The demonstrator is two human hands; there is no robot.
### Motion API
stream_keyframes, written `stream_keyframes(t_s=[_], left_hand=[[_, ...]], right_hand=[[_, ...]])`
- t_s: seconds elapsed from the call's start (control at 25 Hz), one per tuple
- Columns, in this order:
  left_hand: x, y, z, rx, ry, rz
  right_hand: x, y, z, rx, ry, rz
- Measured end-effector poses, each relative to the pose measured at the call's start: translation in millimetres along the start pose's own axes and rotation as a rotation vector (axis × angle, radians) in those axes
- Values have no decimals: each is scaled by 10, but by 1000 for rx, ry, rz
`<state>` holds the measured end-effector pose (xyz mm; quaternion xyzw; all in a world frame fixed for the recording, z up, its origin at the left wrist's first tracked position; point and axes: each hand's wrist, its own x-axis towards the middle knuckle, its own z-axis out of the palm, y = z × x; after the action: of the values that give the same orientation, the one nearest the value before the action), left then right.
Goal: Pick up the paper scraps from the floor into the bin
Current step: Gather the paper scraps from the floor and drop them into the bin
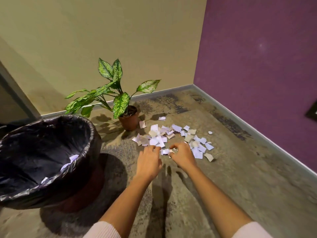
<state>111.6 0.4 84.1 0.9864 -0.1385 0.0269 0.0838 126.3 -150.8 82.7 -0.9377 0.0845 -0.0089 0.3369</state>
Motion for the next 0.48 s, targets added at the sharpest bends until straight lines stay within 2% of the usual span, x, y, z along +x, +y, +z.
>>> stream_keyframes(t_s=[0.2, 0.48], left_hand=[[110, 161, 539, -41, -183, -21], [555, 251, 898, -83, -327, -106]], right_hand=[[28, 776, 80, -92, -43, 132], [324, 1502, -44, -332, 41, 317]])
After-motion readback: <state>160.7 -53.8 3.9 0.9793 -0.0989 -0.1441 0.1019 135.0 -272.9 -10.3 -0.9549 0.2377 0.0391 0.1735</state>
